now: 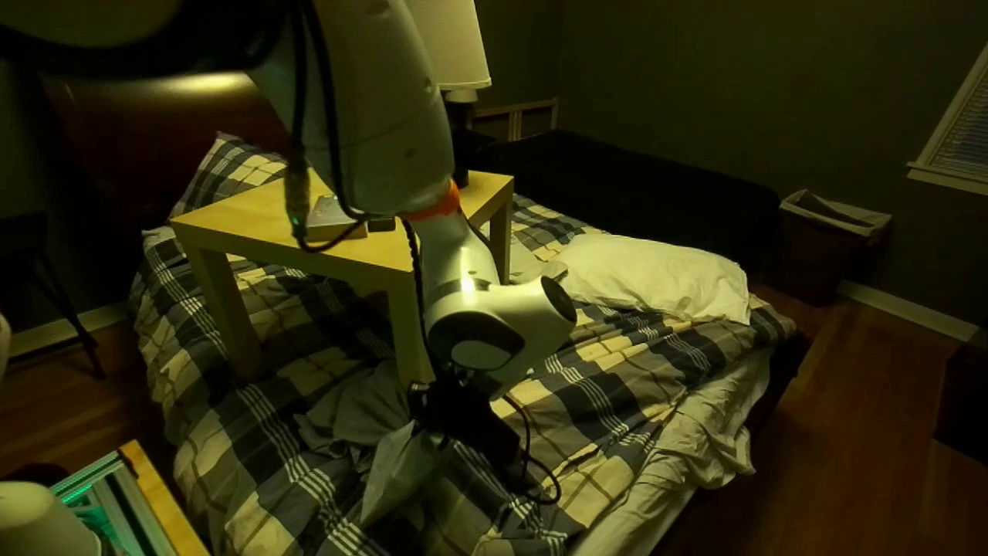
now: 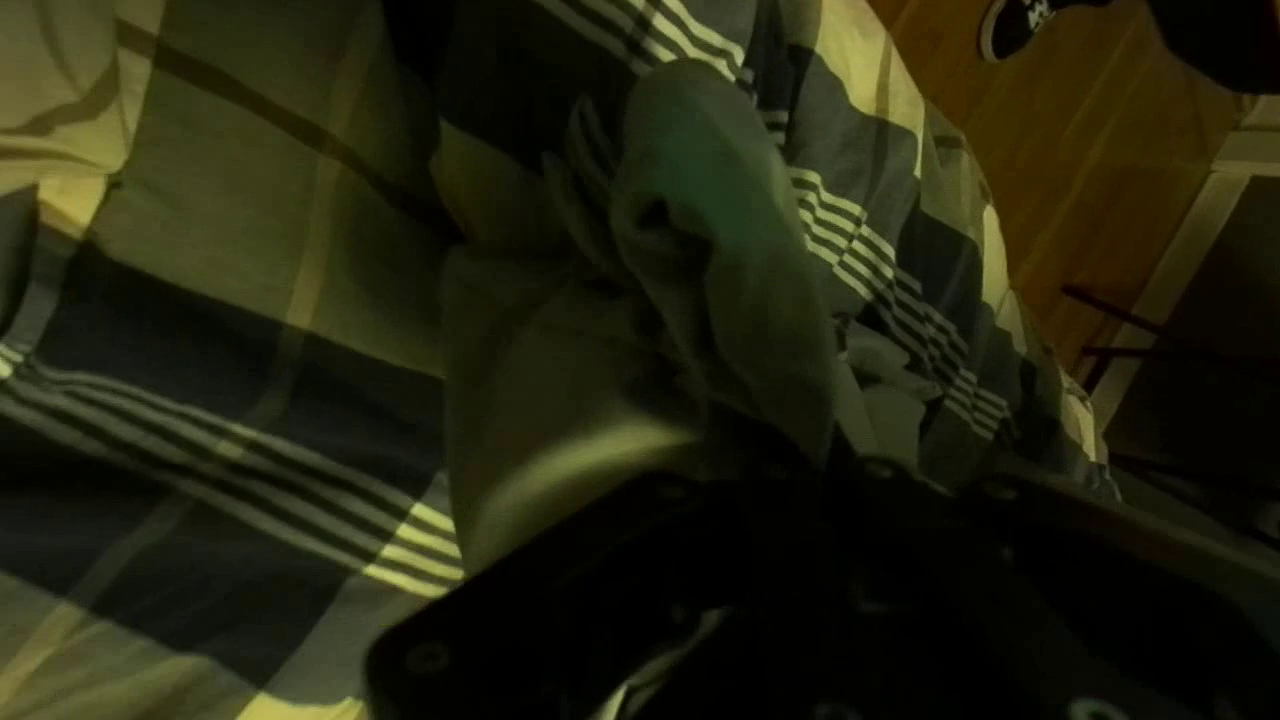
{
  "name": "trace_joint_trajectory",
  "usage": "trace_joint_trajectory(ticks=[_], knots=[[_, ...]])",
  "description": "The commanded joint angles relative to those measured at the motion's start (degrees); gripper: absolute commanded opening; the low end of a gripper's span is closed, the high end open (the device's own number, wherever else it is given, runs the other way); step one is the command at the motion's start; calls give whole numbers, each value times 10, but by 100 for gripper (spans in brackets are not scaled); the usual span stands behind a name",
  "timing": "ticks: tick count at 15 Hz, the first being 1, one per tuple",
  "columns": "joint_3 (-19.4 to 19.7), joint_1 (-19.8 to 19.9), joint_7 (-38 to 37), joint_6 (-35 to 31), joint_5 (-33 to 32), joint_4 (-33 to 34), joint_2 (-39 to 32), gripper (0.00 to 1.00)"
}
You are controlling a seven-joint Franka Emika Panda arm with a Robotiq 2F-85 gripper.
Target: Lift the pillow case cover on the left and put it on top of the book and remote
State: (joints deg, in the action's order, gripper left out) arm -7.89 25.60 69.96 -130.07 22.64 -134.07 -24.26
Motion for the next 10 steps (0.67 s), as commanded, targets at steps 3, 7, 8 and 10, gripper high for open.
trace_joint_trajectory(ticks=[3,7,8,10], knots=[[59,-64,-18,19,-3,-102,216,1],[103,-109,-14,23,-4,-96,236,5],[111,-119,-17,33,-7,-111,266,5],[117,-130,-25,36,-11,-135,304,5]])
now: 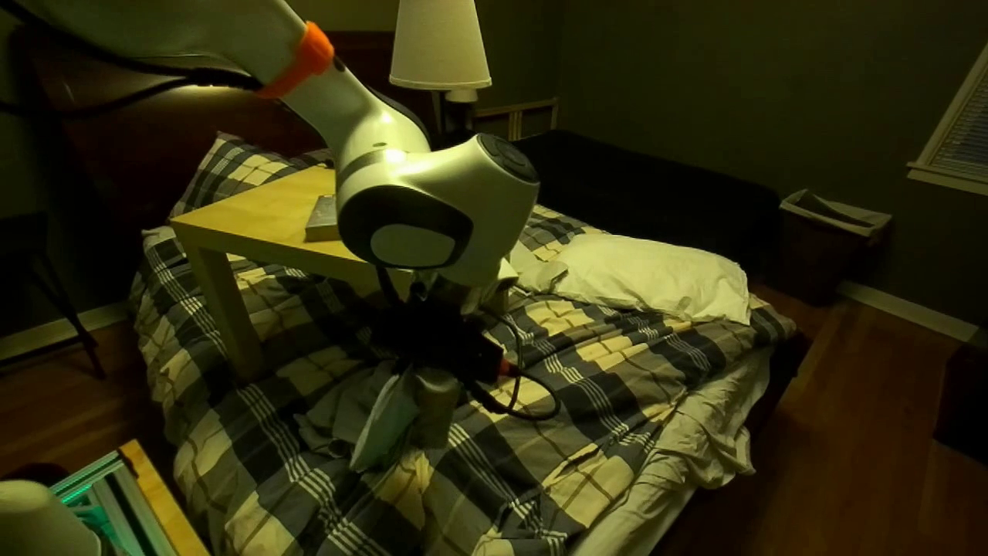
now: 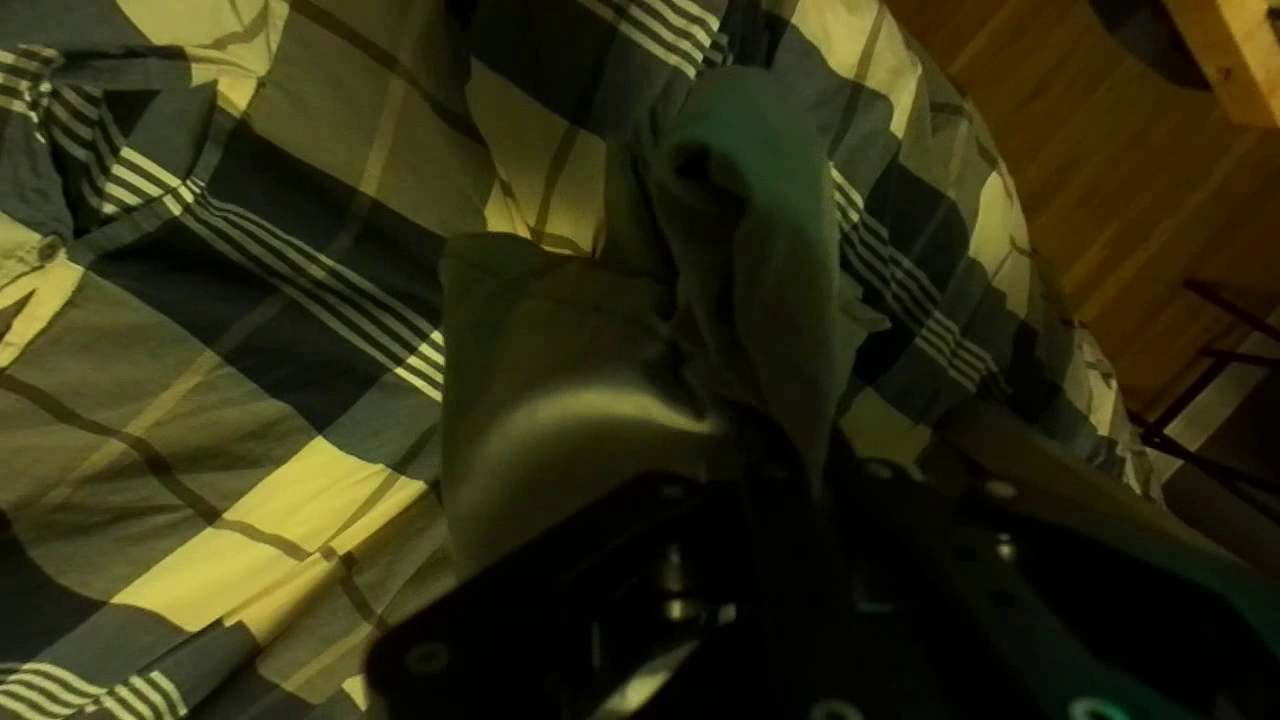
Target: Lift the pillow case cover on the left and put it on top of the book and remote
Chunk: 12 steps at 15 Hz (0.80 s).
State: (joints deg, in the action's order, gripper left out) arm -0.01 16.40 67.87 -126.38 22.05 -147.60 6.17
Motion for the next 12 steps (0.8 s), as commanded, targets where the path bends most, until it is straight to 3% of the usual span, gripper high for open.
trace_joint_trajectory(ticks=[1,4,12], knots=[[39,-40,-5,-1,-6,-5,7,5],[38,-41,-9,7,-11,-11,28,1],[52,-131,-19,71,-19,-18,261,1]])
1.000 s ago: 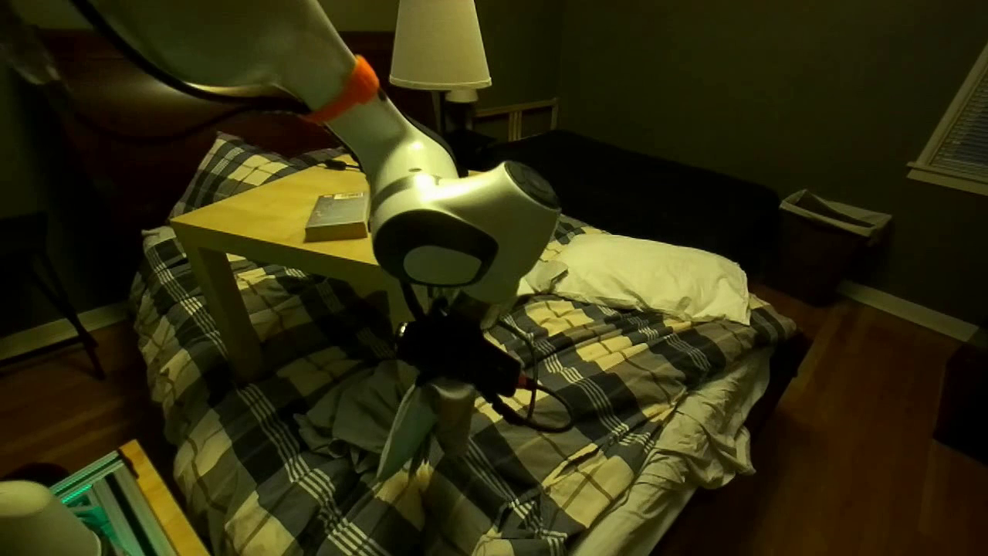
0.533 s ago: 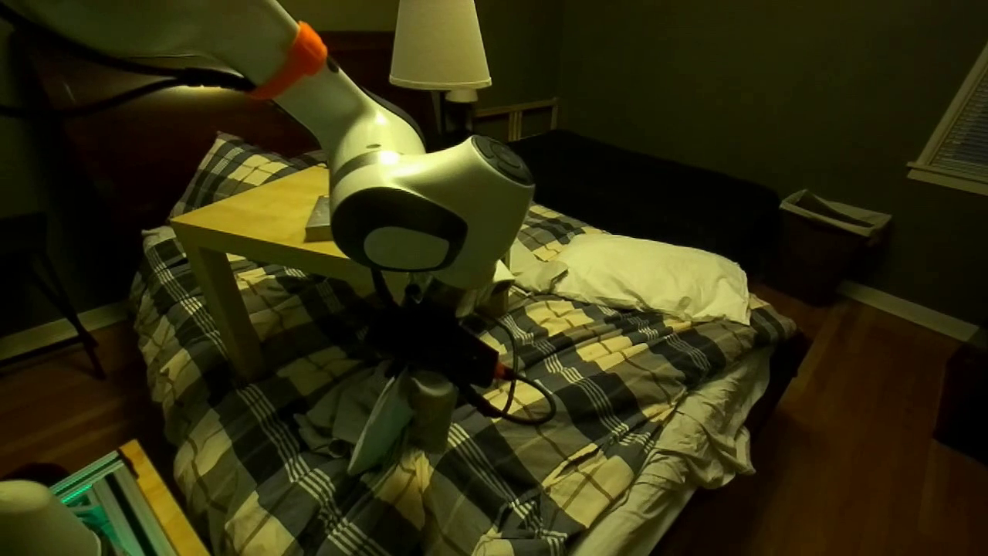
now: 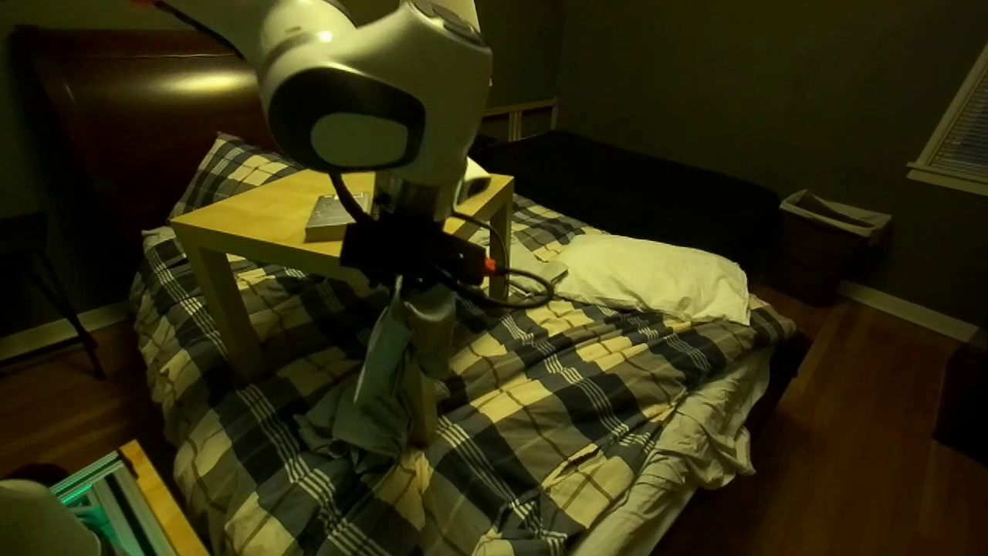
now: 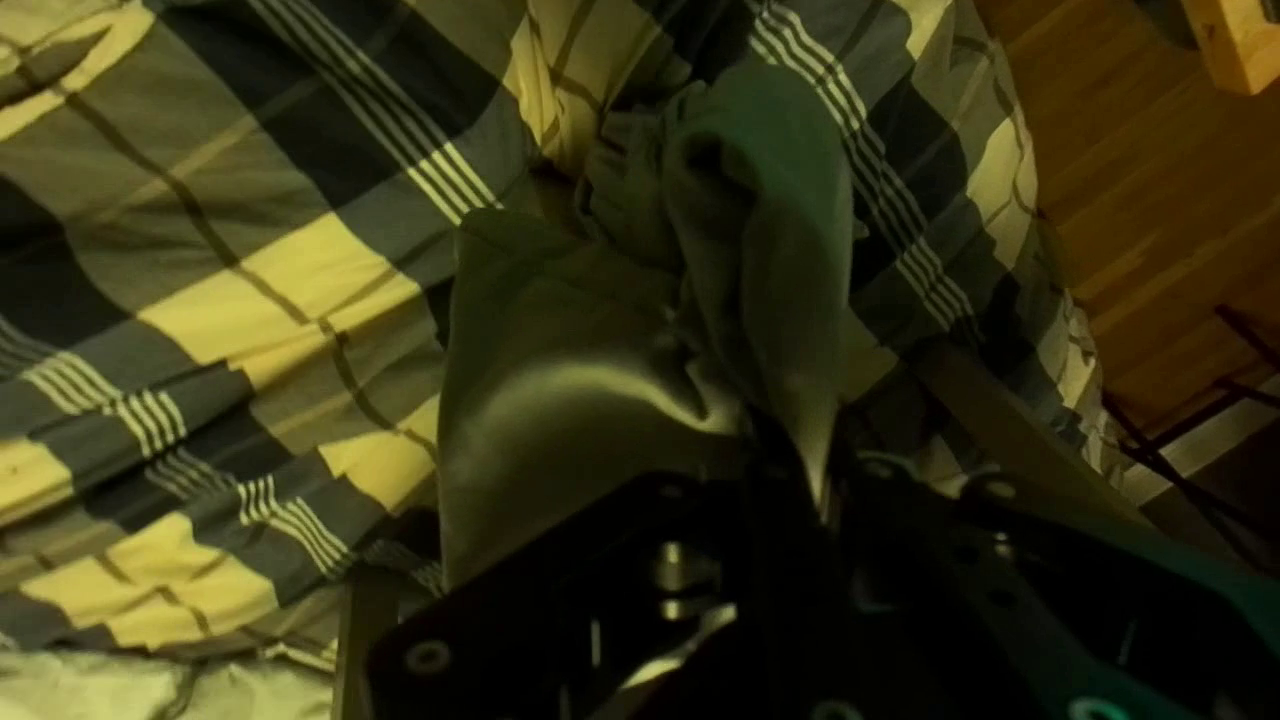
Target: Lift the pillow case cover on the left and put it on top of the book and remote
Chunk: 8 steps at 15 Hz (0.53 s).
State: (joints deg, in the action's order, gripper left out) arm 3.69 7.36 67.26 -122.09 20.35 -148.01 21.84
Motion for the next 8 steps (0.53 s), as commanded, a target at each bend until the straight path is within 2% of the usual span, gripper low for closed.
trace_joint_trajectory(ticks=[1,4,8], knots=[[14,-54,-17,34,-7,-9,130,1],[7,-94,-27,40,-12,7,200,1],[3,-162,-23,26,2,21,247,1]])
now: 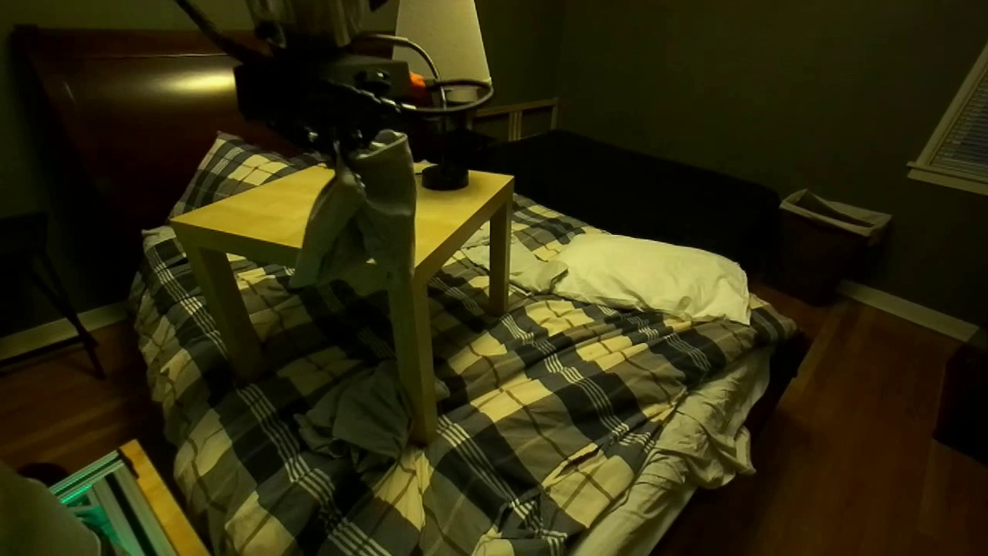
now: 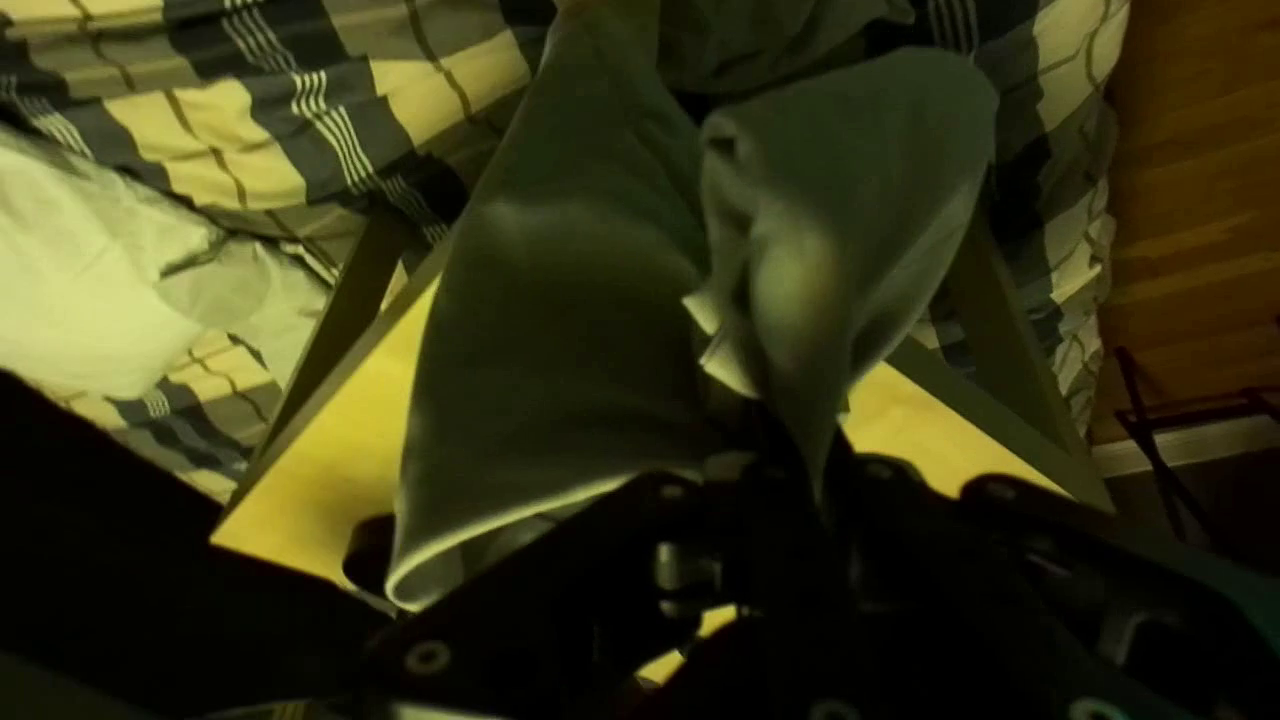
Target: Lift the pillow case cover on the left and put it on top of the book and remote
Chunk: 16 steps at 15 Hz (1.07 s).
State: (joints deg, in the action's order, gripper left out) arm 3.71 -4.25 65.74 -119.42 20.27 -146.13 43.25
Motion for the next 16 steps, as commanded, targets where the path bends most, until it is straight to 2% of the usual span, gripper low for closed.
trace_joint_trajectory(ticks=[1,4,10,13,16], knots=[[4,-67,-7,1,11,7,34,1],[0,-122,-8,-16,53,10,17,1],[-19,-219,16,-62,152,21,-67,1],[-33,-247,46,-108,216,40,-119,1],[-43,-252,77,-170,302,73,-176,1]])
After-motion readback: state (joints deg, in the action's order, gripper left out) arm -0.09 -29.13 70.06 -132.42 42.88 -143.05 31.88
